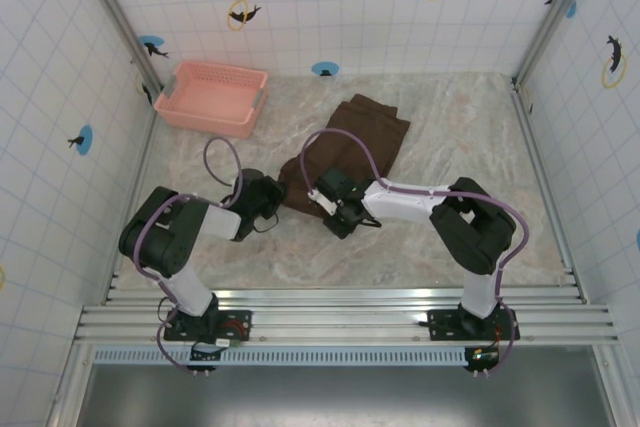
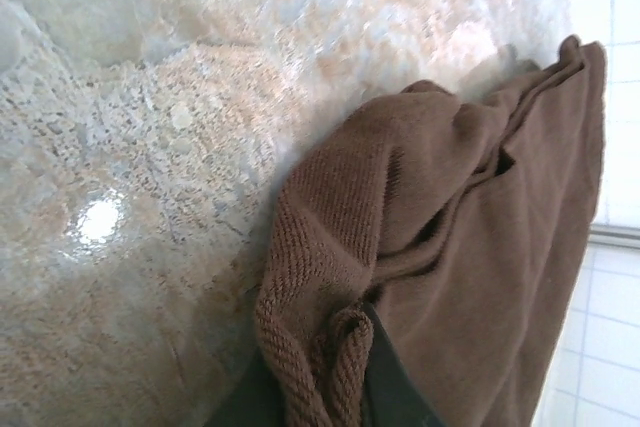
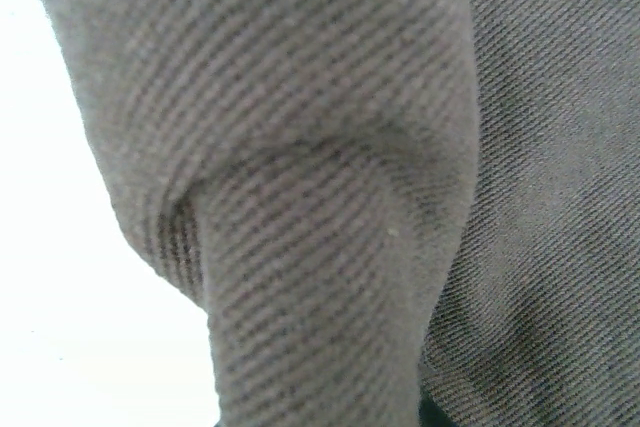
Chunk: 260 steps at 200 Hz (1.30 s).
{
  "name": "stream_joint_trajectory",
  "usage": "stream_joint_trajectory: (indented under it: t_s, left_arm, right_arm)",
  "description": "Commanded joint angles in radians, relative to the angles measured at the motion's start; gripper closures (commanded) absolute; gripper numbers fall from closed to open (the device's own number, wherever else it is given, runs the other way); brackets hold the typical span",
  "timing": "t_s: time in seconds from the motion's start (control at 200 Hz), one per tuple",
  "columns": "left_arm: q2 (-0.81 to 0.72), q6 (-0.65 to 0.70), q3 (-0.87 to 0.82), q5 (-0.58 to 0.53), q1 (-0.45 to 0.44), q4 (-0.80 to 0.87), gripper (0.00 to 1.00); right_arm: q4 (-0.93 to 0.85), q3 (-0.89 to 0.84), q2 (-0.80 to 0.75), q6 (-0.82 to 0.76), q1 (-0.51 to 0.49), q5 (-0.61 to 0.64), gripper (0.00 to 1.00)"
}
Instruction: Roll up the long pants
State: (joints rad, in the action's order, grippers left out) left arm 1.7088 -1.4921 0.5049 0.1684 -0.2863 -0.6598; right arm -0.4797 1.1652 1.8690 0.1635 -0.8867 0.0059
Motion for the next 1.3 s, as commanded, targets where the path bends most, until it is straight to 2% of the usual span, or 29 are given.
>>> stream_joint_trajectory:
  t_s: [0.0, 0.085, 0.1, 0.145, 0.19, 0.3, 0.345, 0.43, 0.656, 0.791, 0.966, 1.296]
  left_arm:
    - [0.011, 0.060, 0.058, 0.065, -0.010, 0.132, 1.00]
    - [-0.027, 0.103, 0.110, 0.059, -0.010, 0.318, 1.00]
    - [-0.036, 0.113, 0.126, 0.057, -0.009, 0.369, 1.00]
    - [-0.056, 0.148, 0.183, 0.036, -0.011, 0.537, 1.00]
    - [-0.064, 0.189, 0.250, 0.016, -0.013, 0.700, 1.00]
    - [-0.031, 0.263, 0.425, -0.012, -0.014, 1.015, 1.00]
    - [-0.007, 0.279, 0.491, -0.025, -0.018, 1.119, 1.00]
    - [0.039, 0.302, 0.606, -0.058, -0.019, 1.309, 1.00]
    - [0.175, 0.316, 0.786, -0.073, -0.048, 1.508, 1.00]
    - [0.295, 0.341, 0.975, -0.094, -0.088, 1.659, 1.00]
    - [0.438, 0.330, 1.165, -0.132, -0.111, 1.853, 1.00]
    - [0.507, 0.280, 1.178, -0.106, -0.111, 1.901, 1.00]
  right_arm:
    - [-0.099, -0.016, 0.036, 0.001, -0.014, -0.026, 1.00]
    - [-0.097, -0.016, 0.026, -0.004, -0.016, -0.027, 0.99]
    - [-0.097, -0.016, 0.022, -0.005, -0.017, -0.027, 0.94]
    - [-0.104, -0.018, -0.001, -0.007, -0.023, -0.016, 0.62]
    - [-0.113, -0.023, -0.039, -0.012, -0.037, 0.015, 0.38]
    - [-0.141, -0.047, -0.150, -0.006, -0.080, 0.125, 0.08]
    - [-0.152, -0.057, -0.195, 0.002, -0.096, 0.163, 0.02]
    - [-0.172, -0.072, -0.271, 0.020, -0.127, 0.225, 0.01]
    - [-0.203, -0.087, -0.378, 0.077, -0.217, 0.449, 0.01]
    - [-0.220, -0.069, -0.315, 0.099, -0.286, 0.599, 0.01]
    - [-0.210, -0.038, -0.207, 0.156, -0.341, 0.676, 0.01]
    - [-0.276, 0.054, 0.007, 0.260, -0.438, 0.891, 0.01]
